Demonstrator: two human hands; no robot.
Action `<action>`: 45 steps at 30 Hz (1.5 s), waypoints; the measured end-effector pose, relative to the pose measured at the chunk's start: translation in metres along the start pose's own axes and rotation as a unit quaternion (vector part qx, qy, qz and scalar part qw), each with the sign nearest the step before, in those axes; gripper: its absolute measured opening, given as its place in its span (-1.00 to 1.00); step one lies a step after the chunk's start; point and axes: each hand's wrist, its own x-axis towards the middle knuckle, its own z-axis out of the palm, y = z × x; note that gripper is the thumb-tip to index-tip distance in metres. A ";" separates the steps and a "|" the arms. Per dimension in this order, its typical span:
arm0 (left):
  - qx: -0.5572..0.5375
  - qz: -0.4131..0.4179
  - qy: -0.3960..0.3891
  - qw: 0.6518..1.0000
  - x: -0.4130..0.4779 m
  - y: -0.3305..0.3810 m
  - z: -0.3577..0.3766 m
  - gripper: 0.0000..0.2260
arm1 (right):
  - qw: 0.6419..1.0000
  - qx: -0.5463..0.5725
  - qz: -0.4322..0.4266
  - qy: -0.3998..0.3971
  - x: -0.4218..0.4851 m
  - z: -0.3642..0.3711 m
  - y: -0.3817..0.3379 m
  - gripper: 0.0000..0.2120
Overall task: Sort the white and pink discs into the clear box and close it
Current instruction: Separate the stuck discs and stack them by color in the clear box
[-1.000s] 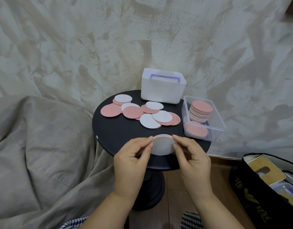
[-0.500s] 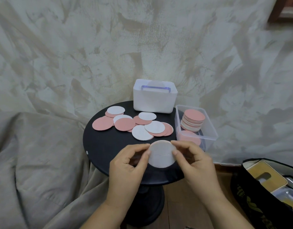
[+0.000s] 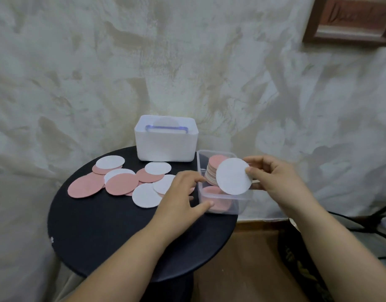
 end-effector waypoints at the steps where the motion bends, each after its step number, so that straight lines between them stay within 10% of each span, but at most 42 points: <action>1: -0.010 0.003 0.007 1.000 0.001 -0.003 0.001 -0.61 | 1.000 -0.019 0.006 -0.014 0.002 0.000 0.001 -0.76; 16: -0.061 0.027 0.029 0.997 -0.003 -0.013 0.006 -0.59 | 0.903 -0.334 0.001 -0.271 0.044 0.024 -0.019 -0.83; 35: -0.069 0.036 0.023 0.997 -0.002 -0.015 0.005 -0.60 | 0.835 -0.480 -0.130 -0.234 0.044 0.036 -0.004 -0.86; 45: -0.064 0.038 0.028 0.997 -0.002 -0.015 0.005 -0.57 | 0.798 -0.534 -0.066 -0.271 0.043 0.042 -0.008 -0.74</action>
